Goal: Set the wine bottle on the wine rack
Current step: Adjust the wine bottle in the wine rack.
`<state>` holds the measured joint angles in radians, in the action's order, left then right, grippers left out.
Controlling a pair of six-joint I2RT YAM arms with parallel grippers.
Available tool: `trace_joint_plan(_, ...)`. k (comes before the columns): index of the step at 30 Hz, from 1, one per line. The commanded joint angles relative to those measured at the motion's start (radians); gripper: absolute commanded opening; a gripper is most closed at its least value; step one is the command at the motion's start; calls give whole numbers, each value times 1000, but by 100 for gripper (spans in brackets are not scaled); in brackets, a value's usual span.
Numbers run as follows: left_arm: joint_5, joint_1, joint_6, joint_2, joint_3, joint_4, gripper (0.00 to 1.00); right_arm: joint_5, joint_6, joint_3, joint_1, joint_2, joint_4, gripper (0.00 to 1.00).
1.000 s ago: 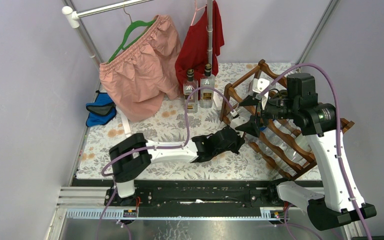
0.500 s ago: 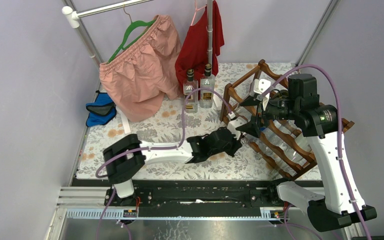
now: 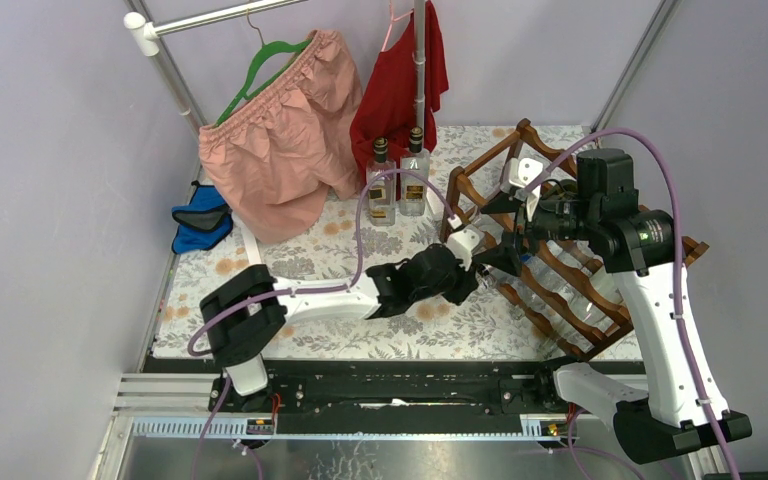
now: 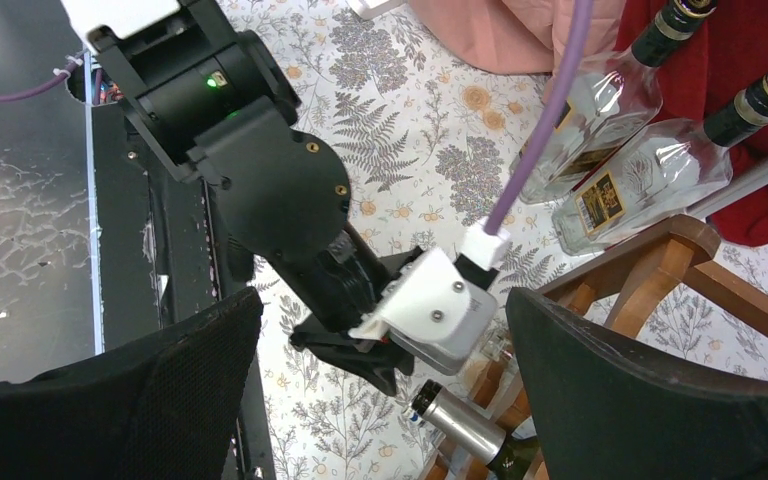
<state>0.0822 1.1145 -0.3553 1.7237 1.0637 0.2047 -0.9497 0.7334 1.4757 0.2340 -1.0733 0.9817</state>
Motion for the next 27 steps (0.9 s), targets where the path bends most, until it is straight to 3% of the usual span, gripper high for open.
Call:
trace_joint_plan(1,-19,-21,18,48,86,-27,33,-40,3,5,-9,19,-22,100)
trace_joint_plan(14,-89,-56,36,137,223,-79,31,-41,5,5,-9,18,-19,100)
trace_joint_plan(20,-85,-56,19,102,164,-68,34,-40,9,5,-10,18,-15,100)
trace_joint_plan(25,-85,-56,4,-21,12,-18,54,-48,16,-1,-10,19,-11,100)
trace_joint_plan(27,-90,-56,1,-78,-50,-12,56,-49,17,-2,-10,19,-11,100)
